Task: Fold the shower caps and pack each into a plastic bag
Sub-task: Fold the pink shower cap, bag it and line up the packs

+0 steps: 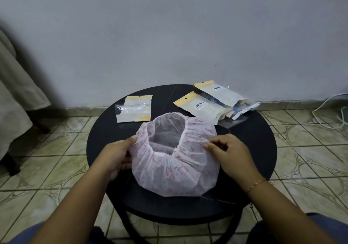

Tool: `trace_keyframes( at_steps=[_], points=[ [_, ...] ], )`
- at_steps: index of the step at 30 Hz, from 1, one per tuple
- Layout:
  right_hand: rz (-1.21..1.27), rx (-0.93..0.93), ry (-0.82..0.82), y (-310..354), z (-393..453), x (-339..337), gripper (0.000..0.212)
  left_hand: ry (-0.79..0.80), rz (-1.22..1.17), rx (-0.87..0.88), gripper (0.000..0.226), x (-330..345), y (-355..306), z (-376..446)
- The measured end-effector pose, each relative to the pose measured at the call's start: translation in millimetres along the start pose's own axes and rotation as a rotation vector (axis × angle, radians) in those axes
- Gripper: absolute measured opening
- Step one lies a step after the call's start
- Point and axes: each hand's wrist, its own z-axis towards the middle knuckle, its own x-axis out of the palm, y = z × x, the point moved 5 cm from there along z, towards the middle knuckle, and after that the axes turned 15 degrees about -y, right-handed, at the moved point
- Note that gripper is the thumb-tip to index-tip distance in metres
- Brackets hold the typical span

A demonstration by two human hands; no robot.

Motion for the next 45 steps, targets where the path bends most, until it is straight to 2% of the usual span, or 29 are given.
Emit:
trace_keyframes(
  at_steps=[2,7,13,18,20,22,24,25,26,28,30,32,35,37,39,41,43,45],
  points=[
    [-0.019,-0.003,-0.01,-3,3,-3,0.008,-0.018,-0.009,0.003,0.028,-3,-1,1],
    [0.065,0.174,0.002,-16,14,-17,0.008,-0.1,-0.028,0.016,0.021,-17,-3,8],
    [-0.087,0.307,0.044,-40,17,-18,0.013,-0.139,0.015,0.031,0.019,-33,0,20],
    [-0.248,0.242,0.051,-44,15,-9,0.013,-0.18,0.302,0.153,0.017,-43,-3,20],
    [-0.219,0.197,0.038,-38,14,-7,0.009,-0.117,0.444,0.187,0.017,-45,-6,16],
    [-0.144,0.244,0.013,-35,14,-8,0.029,-0.017,0.485,0.205,0.02,-44,-7,13],
    [-0.168,0.322,-0.003,-33,15,-13,0.037,-0.032,0.399,0.209,0.022,-45,-9,12],
    [-0.239,0.337,0.027,-31,15,-17,0.037,-0.044,0.316,0.2,0.029,-43,-11,10],
    [-0.315,0.361,0.103,-28,13,-21,0.045,-0.048,0.226,0.194,0.037,-41,-12,10],
    [-0.387,0.436,0.343,-21,4,-24,0.066,-0.05,0.078,0.193,0.052,-35,-14,9],
    [-0.344,0.499,0.58,-16,-10,-19,0.08,-0.029,0.03,0.197,0.059,-28,-14,8],
    [-0.278,0.487,0.689,-12,-21,-11,0.084,-0.009,0.078,0.236,0.06,-20,-12,5],
    [-0.17,0.446,0.597,-10,-20,-1,0.073,-0.064,0.222,0.35,0.043,-15,-17,-2],
    [-0.103,0.426,0.508,-9,-16,-2,0.061,-0.091,0.27,0.349,0.036,-18,-18,-2],
    [-0.073,0.402,0.434,-10,-13,-4,0.054,-0.068,0.326,0.303,0.042,-22,-17,-6],
    [-0.061,0.39,0.359,-9,-12,-5,0.051,-0.073,0.398,0.303,0.058,-25,-18,-9],
    [-0.024,0.397,0.286,-10,-10,-6,0.052,-0.157,0.485,0.341,0.066,-28,-20,-10],
    [0.013,0.418,0.237,-10,-8,-7,0.056,-0.239,0.543,0.365,0.064,-29,-21,-9]
  ],
)
